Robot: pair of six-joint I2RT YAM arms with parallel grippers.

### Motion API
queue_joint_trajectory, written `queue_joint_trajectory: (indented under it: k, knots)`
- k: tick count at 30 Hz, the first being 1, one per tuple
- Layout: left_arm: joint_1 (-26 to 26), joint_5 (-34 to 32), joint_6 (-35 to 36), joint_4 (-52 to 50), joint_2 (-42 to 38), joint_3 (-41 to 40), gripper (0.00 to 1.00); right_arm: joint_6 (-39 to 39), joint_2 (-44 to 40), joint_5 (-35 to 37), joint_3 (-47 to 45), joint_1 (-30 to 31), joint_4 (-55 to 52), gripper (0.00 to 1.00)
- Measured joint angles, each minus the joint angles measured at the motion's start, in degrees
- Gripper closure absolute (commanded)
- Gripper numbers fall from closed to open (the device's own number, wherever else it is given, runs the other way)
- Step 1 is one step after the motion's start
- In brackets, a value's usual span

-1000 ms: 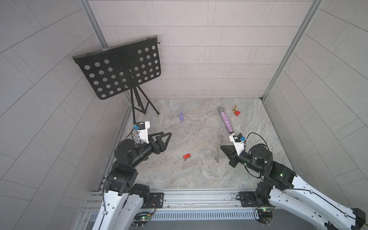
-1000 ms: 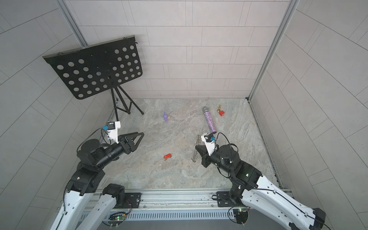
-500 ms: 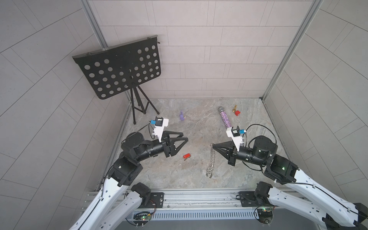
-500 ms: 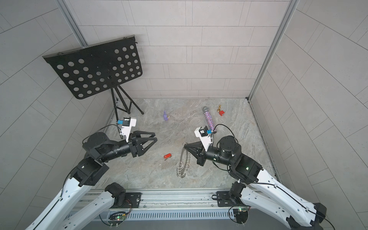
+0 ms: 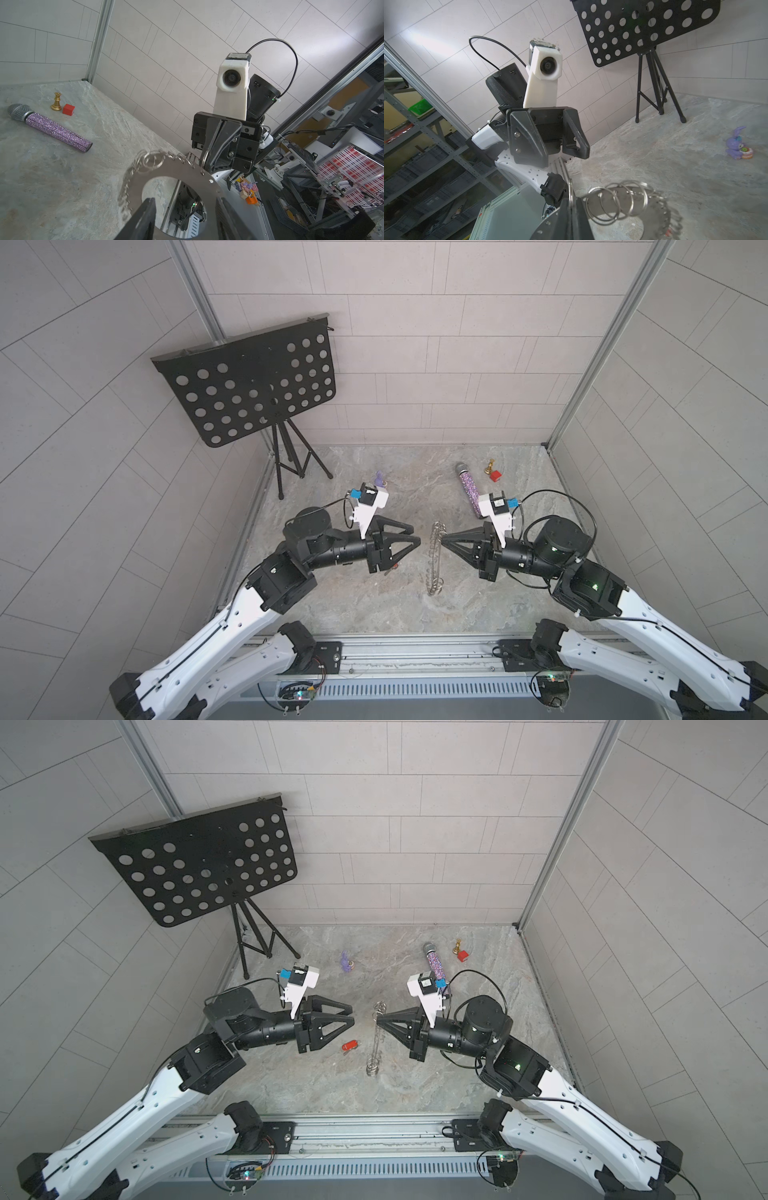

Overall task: Attach keys to a key ring
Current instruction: Adjust the keyring.

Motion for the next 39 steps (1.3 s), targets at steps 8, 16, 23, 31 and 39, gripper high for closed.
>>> queue_joint_trajectory:
  k: [8, 16, 23, 31, 39]
  knots:
    - [-2.01, -0.63, 1.6, 0.35, 0.57, 0.57, 0.61, 5.46, 2.86, -2.56, 0.11, 0.0, 3.96, 1.0]
    - [-3.45, -0.63, 2.6, 0.92, 0.52, 1.57, 0.7, 9.38, 3.91, -2.78, 0.07, 0.0, 8.04, 1.0]
    - [-3.8, -2.03, 3.17, 0.94, 0.76, 2.08, 0.68, 10.86, 4.57, -3.1, 0.0, 0.0, 9.44, 1.0]
    - [-4.07, -3.43, 3.85, 1.2, 1.64, 2.95, 0.68, 11.96, 4.59, -3.3, -0.33, 0.0, 10.19, 1.0]
    - [-4.87, -3.61, 3.85, 1.55, 2.86, 3.39, 0.68, 12.76, 4.81, -3.28, -0.81, 0.0, 10.93, 1.0]
